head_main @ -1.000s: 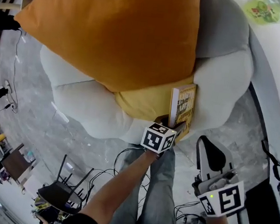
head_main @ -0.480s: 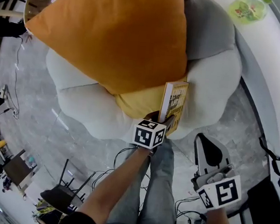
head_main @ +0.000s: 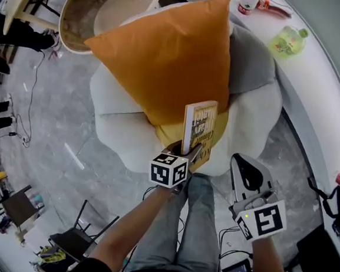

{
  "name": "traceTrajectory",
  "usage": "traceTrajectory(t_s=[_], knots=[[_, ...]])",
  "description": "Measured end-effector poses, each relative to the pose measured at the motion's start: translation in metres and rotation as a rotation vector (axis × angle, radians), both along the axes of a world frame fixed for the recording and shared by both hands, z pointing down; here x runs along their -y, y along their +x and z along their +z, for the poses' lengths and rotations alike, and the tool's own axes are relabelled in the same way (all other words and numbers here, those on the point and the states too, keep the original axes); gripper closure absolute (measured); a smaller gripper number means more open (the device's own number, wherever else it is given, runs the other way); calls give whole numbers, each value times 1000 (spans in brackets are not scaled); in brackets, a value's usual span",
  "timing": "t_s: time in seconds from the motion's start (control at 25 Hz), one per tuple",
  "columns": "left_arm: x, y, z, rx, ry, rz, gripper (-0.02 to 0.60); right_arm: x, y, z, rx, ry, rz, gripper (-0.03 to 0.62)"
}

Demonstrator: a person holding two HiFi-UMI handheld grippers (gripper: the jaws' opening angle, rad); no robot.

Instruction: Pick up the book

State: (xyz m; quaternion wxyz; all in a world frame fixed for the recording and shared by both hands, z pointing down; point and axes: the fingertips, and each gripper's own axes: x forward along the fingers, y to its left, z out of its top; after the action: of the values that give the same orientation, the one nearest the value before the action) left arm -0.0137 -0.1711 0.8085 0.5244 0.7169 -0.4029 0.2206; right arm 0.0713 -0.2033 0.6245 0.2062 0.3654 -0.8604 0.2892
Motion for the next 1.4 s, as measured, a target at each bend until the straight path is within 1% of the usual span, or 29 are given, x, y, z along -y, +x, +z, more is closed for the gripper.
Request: traceTrajectory(t_s=[0.24,0.44,0.56,0.68,0.88,1.08,1.2,1.28,1.4], knots=[[14,-39,-84,-4,102,-56,431,20,-24,-71,6,92,-27,591],[22,-66,-158,19,205,-46,431,32,-35,-124,6,156,-41,591],[24,-84,-207,27,277,-53,431,39,-36,-162,12,192,-26,591],[32,-98,-254,35,350,-83,431,47,-34,-199,11,249,-28,591],[34,-106,-338,8,486,-112,431,44,-28,-251,14,327,-33,591],[10,-104,-420,-1,610,-134,431,25,-25,-292,19,390,-69,591],[-8,-110,-463,19,688,-144,431,15,-26,-325,38,433,-66,591],[-23,-118,-489,40,734,-172,431,6,-27,-341,40,466,-82,591],[-48,-128,-525,50,790,-235,431,-6,-23,-364,36,503,-88,591]])
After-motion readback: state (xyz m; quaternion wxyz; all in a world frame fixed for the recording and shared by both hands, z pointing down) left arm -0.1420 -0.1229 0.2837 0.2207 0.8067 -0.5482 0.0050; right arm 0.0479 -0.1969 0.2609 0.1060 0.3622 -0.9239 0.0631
